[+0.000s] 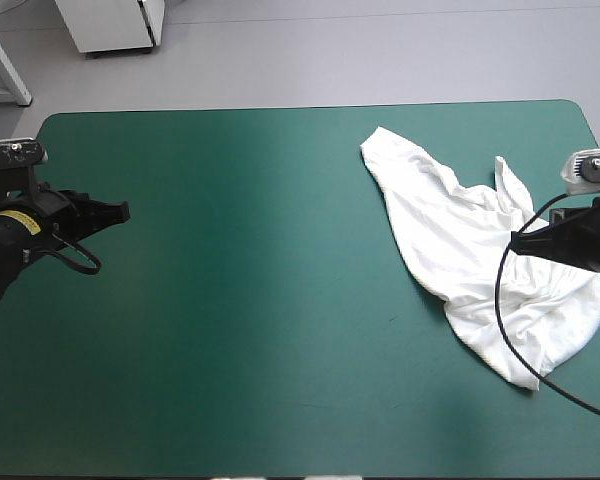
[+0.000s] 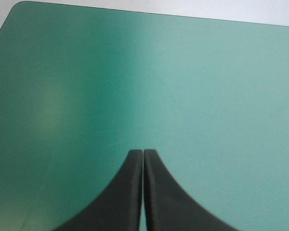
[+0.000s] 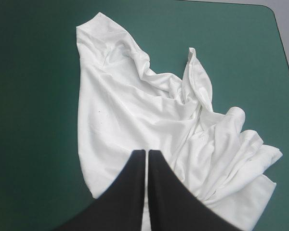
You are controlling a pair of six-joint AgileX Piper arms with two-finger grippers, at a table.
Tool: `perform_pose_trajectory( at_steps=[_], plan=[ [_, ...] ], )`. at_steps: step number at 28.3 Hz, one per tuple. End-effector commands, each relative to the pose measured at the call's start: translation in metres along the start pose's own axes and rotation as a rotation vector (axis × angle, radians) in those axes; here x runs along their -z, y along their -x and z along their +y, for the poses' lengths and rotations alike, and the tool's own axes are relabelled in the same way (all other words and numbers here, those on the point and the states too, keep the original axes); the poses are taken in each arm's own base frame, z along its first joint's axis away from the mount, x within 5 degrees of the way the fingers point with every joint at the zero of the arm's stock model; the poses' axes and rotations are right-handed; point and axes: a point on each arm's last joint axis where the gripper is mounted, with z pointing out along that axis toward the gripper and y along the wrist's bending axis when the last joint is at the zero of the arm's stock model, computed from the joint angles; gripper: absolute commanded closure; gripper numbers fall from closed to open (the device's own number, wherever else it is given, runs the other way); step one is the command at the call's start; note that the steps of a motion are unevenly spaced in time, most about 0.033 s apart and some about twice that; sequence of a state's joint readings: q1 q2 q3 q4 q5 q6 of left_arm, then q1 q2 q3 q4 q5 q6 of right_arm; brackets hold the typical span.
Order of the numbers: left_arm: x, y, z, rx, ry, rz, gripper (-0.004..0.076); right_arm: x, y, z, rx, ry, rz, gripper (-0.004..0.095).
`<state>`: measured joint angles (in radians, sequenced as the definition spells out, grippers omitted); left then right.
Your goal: Fold the cloth
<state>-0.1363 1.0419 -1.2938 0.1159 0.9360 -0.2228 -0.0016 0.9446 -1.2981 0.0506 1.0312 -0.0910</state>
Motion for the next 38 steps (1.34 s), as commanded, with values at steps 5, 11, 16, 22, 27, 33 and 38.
perform_pose_trajectory(
  at_steps=[5, 11, 16, 22, 27, 33, 38],
  plan=[
    [0.013, 0.013, 0.000, 0.002, -0.014, -0.107, 0.0718, 0.010, 0.011, 0.000, -0.009, -0.001, -0.097, 0.0468],
    [0.013, 0.013, 0.000, 0.002, -0.014, -0.107, 0.0718, -0.012, 0.010, 0.000, -0.125, 0.008, 0.041, 0.0354],
    [0.013, 0.013, 0.000, 0.002, -0.014, -0.107, 0.0718, -0.055, 0.027, -0.004, -0.104, -0.001, 0.161, 0.0360],
    [0.013, 0.013, 0.000, 0.002, -0.014, -0.107, 0.0718, -0.117, 0.047, -0.012, -0.078, -0.046, 0.290, 0.0360],
    [0.013, 0.013, 0.000, 0.002, -0.014, -0.107, 0.0718, -0.172, 0.048, -0.013, -0.090, -0.031, 0.394, 0.0360],
    [0.013, 0.013, 0.000, 0.004, -0.014, -0.107, 0.0718, -0.236, 0.025, -0.014, -0.092, -0.028, 0.546, 0.0360],
    [0.013, 0.013, 0.000, 0.004, -0.014, -0.107, 0.0718, -0.284, 0.006, -0.024, -0.125, -0.046, 0.575, 0.0360]
  ],
)
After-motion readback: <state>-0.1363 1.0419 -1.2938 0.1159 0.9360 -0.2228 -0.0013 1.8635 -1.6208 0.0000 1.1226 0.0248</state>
